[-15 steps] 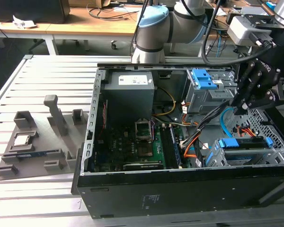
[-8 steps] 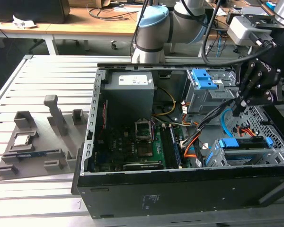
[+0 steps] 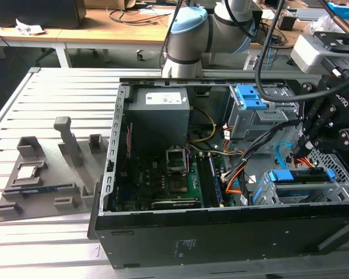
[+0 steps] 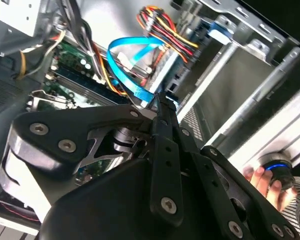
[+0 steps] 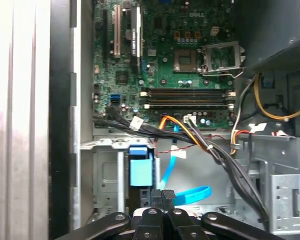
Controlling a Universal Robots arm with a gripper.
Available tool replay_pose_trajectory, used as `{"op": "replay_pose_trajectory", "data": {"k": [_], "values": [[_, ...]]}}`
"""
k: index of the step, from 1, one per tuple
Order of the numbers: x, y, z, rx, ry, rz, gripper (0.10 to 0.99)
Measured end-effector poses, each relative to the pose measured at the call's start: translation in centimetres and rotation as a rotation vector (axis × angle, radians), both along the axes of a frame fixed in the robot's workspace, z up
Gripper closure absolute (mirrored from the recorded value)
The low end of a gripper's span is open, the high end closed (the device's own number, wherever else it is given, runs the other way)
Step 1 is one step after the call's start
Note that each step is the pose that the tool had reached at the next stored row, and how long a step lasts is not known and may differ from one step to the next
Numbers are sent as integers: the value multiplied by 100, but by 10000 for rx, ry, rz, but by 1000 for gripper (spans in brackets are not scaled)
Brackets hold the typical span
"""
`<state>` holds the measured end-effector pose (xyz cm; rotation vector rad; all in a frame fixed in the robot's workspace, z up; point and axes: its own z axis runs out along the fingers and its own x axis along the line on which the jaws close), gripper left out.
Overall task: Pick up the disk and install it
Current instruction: 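Insert the second disk wire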
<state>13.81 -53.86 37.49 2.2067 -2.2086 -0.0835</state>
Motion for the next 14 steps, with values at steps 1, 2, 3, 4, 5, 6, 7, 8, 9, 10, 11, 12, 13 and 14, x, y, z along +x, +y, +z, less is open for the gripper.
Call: {"op": "replay_pose_trajectory", "data": {"k": [1,2,3,4,5,6,7,8,9,10,11,12,13,14], "values": [[0,-36,-5,-15,0,0,984],[0,-87,-13,-30,0,0,984],[0,-117,-18,-35,0,0,984],[3,-132,-29,-41,1,0,984],[18,-137,-51,-50,1,0,984],[30,-137,-65,-60,1,0,984],[41,-138,-79,-65,1,0,984],[60,-137,-105,-82,1,0,984],[74,-137,-125,-93,1,-1,984],[84,-138,-140,-99,1,-1,984],[107,-137,-164,-100,2,0,984],[122,-137,-176,-98,5,0,984],[137,-138,-186,-100,9,0,984],[160,-128,-194,-103,12,0,984]]}}
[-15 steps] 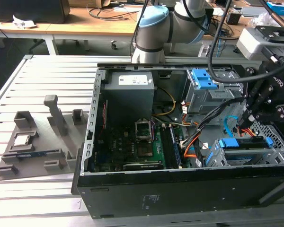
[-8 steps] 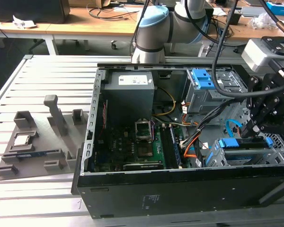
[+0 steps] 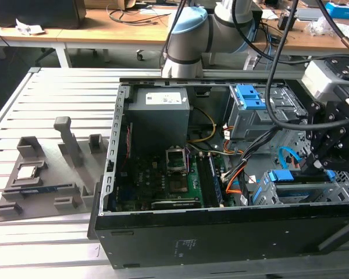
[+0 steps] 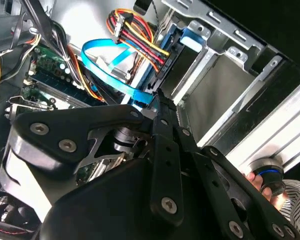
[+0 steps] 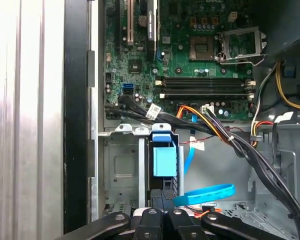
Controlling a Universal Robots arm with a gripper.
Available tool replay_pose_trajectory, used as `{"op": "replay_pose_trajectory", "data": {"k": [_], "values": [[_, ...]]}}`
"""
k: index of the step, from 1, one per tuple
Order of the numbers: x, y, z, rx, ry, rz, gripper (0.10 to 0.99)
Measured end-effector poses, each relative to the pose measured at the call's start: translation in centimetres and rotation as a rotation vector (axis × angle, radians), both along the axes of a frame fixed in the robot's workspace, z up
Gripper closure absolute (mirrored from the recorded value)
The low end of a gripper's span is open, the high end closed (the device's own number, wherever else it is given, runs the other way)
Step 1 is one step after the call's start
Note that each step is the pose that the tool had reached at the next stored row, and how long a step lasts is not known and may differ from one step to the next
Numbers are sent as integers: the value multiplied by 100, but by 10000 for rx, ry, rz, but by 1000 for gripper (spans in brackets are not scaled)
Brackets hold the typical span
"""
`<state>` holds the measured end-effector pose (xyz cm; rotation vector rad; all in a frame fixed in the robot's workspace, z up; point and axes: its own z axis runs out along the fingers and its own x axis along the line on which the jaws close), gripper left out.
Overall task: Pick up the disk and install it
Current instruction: 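Insert the second disk wire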
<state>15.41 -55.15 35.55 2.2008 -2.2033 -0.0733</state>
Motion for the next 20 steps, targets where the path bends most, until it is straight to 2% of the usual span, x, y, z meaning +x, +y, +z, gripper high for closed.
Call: {"op": "replay_pose_trajectory", "data": {"k": [3,14,17,18,19,20], "values": [[50,57,-36,-45,9,-5,984],[65,88,-143,-173,18,-78,984],[66,88,-147,-164,18,-77,973],[66,89,-142,-165,19,-77,914],[66,101,-17,-162,19,-77,914],[66,109,25,-168,19,-77,914]]}}
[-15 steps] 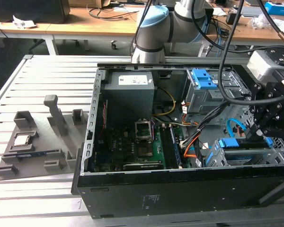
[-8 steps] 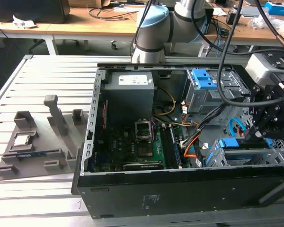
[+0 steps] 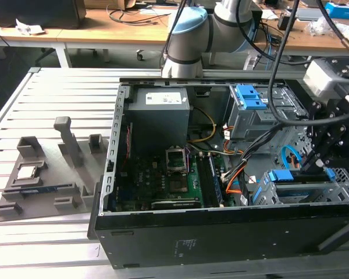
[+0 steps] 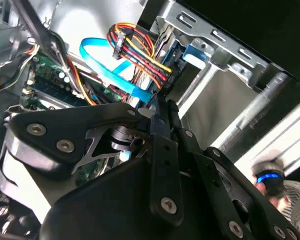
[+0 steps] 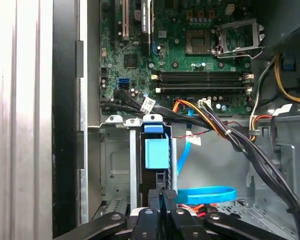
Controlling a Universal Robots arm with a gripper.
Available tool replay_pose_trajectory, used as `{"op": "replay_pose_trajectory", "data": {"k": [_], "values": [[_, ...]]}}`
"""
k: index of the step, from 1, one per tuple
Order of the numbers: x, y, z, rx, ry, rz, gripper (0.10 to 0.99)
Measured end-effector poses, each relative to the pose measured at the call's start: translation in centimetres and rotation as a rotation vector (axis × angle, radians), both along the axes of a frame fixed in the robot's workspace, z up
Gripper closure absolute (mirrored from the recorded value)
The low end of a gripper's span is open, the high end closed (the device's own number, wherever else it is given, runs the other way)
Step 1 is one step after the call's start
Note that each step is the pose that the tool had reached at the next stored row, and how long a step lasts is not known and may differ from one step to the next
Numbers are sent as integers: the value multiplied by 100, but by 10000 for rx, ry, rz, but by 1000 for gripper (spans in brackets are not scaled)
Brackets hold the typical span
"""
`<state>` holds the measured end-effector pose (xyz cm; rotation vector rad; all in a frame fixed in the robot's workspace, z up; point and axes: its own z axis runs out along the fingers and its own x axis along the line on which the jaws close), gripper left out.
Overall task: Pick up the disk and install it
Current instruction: 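Insert the second disk wire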
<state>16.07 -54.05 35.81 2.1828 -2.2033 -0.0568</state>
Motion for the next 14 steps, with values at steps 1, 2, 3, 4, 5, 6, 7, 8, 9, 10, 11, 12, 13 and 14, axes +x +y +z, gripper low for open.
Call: {"op": "replay_pose_trajectory", "data": {"k": [1,2,3,4,5,6,7,8,9,10,11,12,13,14], "values": [[0,9,37,1,0,0,914],[0,32,84,-1,0,0,914],[0,45,110,-5,0,0,914],[0,53,138,-6,0,0,925],[0,71,189,-7,0,0,984],[0,87,223,-14,0,0,984],[0,97,248,-18,0,0,984],[0,103,279,-17,0,0,984],[0,103,303,-20,0,0,984],[0,103,343,-19,0,-1,984],[0,103,351,-17,0,0,984],[0,103,352,-15,0,0,984],[0,103,355,-19,0,0,984],[0,103,355,-19,0,0,984]]}}
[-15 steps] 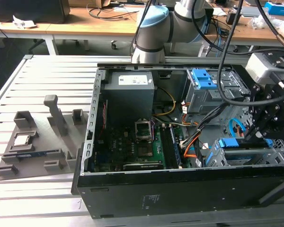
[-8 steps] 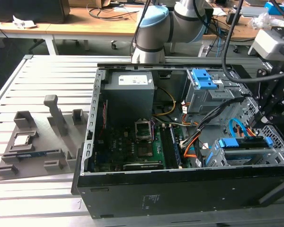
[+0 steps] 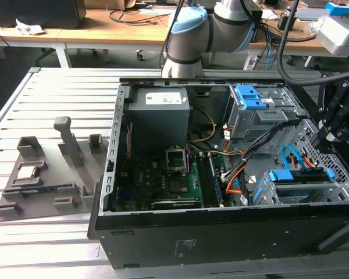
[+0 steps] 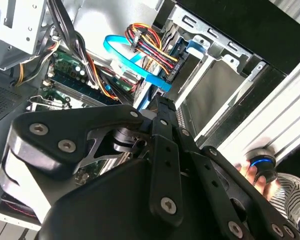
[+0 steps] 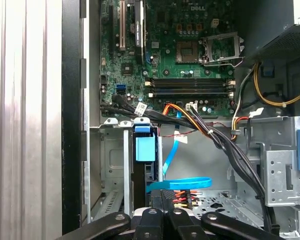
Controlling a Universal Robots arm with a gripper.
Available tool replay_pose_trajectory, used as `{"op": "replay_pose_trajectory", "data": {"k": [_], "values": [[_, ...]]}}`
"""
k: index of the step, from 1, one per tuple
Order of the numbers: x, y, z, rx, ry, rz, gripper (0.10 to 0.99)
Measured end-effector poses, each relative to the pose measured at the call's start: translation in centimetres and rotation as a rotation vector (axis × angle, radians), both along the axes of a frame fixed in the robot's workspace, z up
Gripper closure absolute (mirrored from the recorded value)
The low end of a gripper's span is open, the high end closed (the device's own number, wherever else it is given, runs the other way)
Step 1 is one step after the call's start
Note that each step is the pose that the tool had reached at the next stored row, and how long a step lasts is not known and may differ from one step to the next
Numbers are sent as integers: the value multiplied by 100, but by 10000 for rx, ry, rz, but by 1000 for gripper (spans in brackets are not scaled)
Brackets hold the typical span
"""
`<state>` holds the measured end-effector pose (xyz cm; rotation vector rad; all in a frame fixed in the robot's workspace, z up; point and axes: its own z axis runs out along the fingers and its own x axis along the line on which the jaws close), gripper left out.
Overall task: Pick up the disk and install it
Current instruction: 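Insert the second disk wire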
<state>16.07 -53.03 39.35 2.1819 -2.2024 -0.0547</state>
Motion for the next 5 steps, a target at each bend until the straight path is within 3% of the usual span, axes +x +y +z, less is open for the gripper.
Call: {"op": "replay_pose_trajectory", "data": {"k": [5], "values": [[0,0,1,0,0,0,984]]}}
